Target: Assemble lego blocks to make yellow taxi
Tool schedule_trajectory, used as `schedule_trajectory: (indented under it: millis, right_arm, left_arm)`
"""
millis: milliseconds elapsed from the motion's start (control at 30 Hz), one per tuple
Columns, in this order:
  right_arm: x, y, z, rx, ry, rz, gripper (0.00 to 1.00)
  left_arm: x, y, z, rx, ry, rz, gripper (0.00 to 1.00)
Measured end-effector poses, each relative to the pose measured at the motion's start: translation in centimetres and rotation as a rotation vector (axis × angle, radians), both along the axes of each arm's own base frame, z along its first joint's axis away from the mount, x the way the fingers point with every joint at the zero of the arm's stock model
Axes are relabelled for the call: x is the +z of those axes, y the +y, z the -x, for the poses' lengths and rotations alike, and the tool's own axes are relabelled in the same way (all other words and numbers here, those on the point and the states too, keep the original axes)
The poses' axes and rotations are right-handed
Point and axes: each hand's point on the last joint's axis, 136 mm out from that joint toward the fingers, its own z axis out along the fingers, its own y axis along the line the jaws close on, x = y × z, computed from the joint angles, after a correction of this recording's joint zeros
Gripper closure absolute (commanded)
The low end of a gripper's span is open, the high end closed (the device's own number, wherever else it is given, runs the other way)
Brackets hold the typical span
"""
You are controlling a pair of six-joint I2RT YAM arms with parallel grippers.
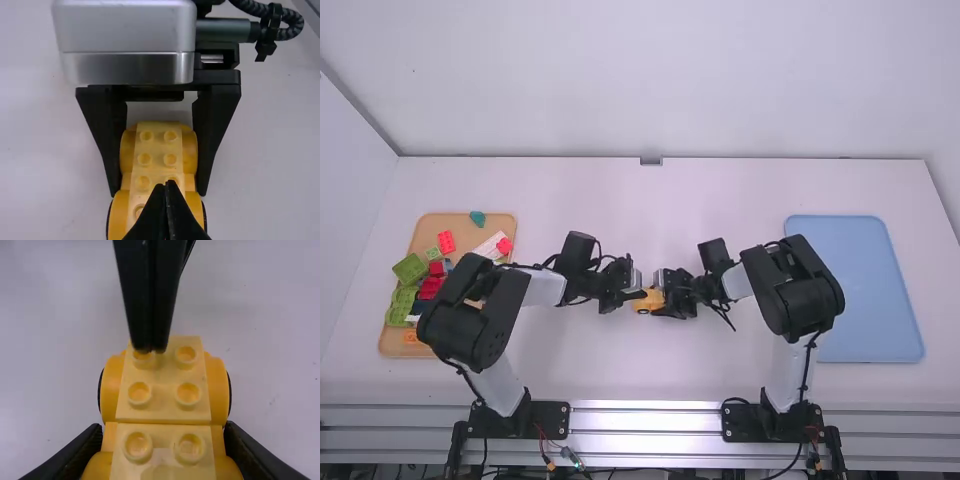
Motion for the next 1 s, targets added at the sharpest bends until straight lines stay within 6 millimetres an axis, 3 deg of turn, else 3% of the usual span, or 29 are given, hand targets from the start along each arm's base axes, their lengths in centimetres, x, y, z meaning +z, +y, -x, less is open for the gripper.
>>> schedule_trajectory:
  millis: [567, 1000]
  right_arm:
    - [0.0, 0.0, 0.0, 0.001, -0.006, 0.002, 0.49]
    - [0.0, 0.1, 0.0, 0.004, -0.008, -0.002, 0.47]
  left_arm:
    - [-1.3, -0.5, -0.1, -0.01, 0.103, -0.005, 0.98]
    - [-1.1, 0.0, -0.3, 0.011, 0.192, -0.051, 0.98]
